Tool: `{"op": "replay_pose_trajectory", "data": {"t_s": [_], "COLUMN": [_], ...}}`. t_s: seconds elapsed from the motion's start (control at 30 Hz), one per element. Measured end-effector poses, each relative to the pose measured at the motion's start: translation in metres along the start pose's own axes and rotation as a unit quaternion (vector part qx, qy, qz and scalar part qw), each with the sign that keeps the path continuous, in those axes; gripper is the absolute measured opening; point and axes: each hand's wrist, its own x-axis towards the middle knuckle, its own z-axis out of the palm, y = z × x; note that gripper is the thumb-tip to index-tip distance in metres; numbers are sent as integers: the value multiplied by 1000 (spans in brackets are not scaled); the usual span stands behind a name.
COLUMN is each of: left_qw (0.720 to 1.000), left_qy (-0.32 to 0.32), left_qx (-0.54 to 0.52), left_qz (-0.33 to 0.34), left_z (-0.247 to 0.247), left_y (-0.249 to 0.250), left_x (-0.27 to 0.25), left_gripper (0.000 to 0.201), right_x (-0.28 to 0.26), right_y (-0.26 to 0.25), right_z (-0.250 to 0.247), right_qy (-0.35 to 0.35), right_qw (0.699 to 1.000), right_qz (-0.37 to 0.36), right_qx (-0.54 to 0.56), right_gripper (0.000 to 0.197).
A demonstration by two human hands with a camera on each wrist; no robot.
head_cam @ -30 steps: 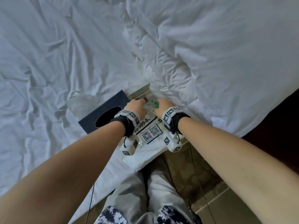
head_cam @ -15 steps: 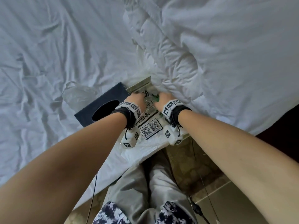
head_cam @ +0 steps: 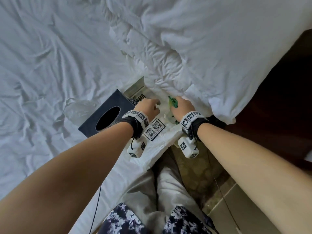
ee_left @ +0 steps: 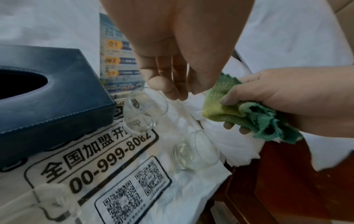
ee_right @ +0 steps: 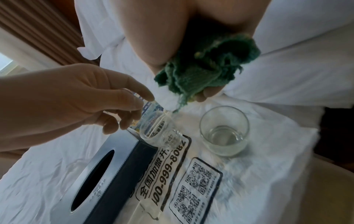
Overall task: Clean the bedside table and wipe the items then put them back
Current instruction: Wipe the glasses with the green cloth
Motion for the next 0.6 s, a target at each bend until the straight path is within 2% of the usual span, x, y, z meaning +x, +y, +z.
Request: {"op": "replay_pose_trajectory", "data": {"t_s": [0.1,0.23,0.4,0.47,0.6], "left_qw": [999,998,998,998,998], "left_qy": [-17,-52,-57,-60,-54], "left_qx": [4,23,20,18,17], "left_qz": [29,-1,-33,-28,-41], "left_z": [18,44,67,72,79], "left_y": [8,14,18,21,22], "left_x": [-4,3,19,23,36], "left_gripper": [29,40,54,54,44], "right_x": [-13,-26,-25,-22,-10], "right_y": [20,43,62,65,67], "right_z": [8,21,36,40,44], "right_qy": [37,44,69,82,53], "right_qw": [999,994,988,986,985], "right_qz": [34,97,129,126,132], "right_qx": [11,18,54,70,94], "right_gripper": [32,5,16,22,36]}}
